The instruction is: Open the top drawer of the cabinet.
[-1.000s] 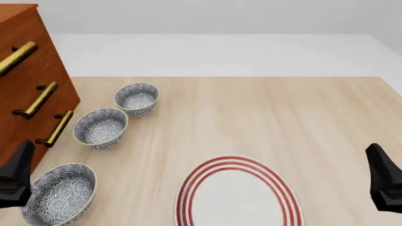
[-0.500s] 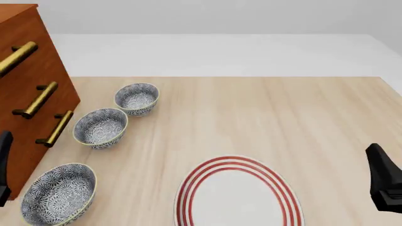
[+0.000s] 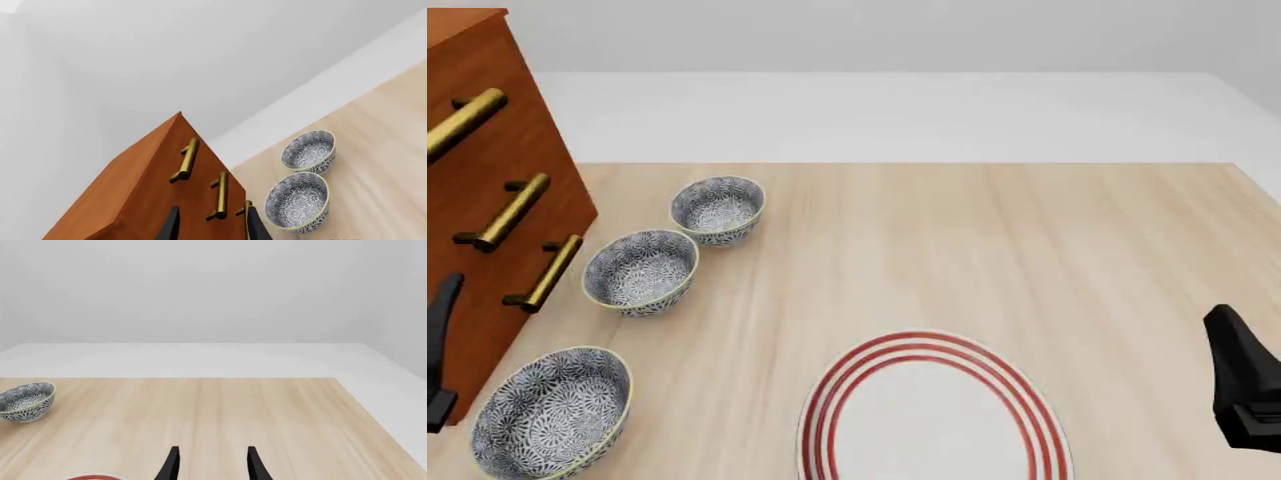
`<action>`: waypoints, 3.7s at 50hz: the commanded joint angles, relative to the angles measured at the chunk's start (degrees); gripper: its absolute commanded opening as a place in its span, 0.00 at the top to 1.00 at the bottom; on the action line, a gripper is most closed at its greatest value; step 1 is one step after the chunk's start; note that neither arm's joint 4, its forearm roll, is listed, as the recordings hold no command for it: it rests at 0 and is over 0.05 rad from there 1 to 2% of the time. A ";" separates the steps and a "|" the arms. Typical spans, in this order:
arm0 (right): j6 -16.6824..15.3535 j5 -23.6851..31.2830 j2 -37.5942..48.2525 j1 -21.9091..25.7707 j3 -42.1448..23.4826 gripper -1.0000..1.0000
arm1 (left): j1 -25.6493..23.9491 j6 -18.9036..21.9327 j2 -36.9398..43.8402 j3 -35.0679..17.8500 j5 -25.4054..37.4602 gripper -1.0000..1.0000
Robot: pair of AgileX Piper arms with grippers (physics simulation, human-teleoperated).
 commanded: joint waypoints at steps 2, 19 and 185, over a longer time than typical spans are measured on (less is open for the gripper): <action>-0.01 0.00 0.00 0.00 0.00 0.00 | -0.87 7.19 2.92 -0.05 -3.73 0.00; 0.01 0.00 -0.01 -0.01 0.00 0.00 | -0.64 13.50 8.03 -1.25 -7.48 0.00; 0.00 0.00 0.01 0.00 0.00 0.00 | 13.36 39.44 54.27 -9.59 -36.82 0.00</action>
